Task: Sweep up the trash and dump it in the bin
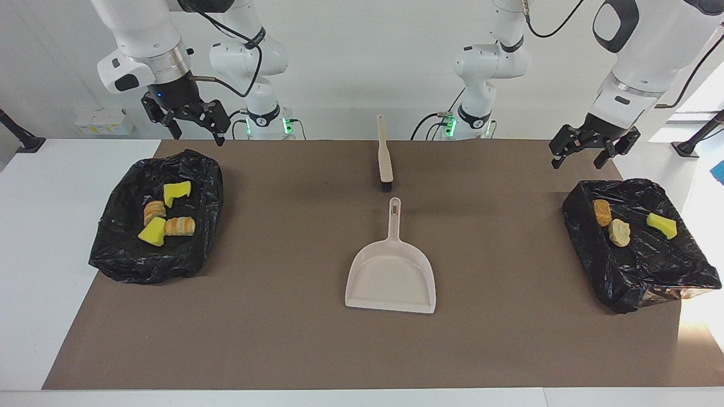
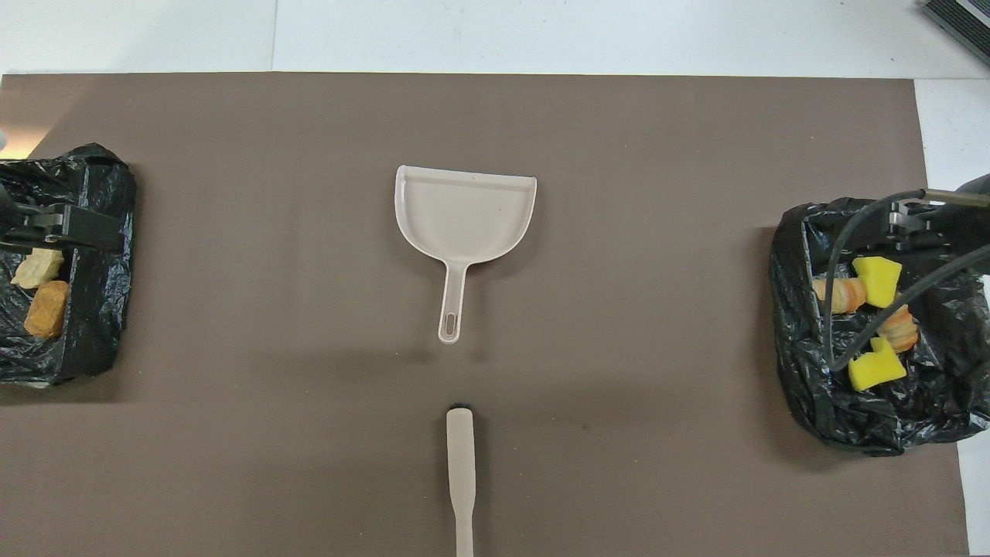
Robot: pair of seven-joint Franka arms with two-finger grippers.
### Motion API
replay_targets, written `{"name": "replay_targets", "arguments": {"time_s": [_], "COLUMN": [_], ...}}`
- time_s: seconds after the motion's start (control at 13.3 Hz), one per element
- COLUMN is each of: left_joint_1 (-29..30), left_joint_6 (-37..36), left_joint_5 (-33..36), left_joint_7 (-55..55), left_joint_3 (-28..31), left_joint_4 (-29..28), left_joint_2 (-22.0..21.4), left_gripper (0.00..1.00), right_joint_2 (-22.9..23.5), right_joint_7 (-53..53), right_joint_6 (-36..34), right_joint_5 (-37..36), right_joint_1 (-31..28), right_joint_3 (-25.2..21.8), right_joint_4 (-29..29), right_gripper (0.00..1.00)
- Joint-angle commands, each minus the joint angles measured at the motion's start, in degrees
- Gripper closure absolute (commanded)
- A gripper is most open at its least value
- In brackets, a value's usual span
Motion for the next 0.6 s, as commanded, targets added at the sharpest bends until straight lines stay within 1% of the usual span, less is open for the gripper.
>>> {"name": "replay_targets", "arguments": {"time_s": [0.0, 0.53], "left_joint_1": [0.54, 0.63], "left_joint_6": [0.20, 0.37], "left_joint_5": [-0.62, -0.53], "left_joint_7": [1.06, 0.98], "left_joint_3": [-0.17, -0.17], "left_joint_4": [-4.24, -3.19], "left_joint_2": [-3.52, -2.91], "left_gripper": [0.00, 0.00], "right_joint_2": [0.34, 0.34], "right_joint_7": [-1.69, -1.69], "right_joint_6": [-0.98, -0.98], "right_joint_5": [1.12, 1.12], "right_joint_1": [-0.34, -0.34], "right_joint_3": [0.05, 0.05], "right_joint_4": [0.67, 0.67], "right_gripper": [0.00, 0.00]}}
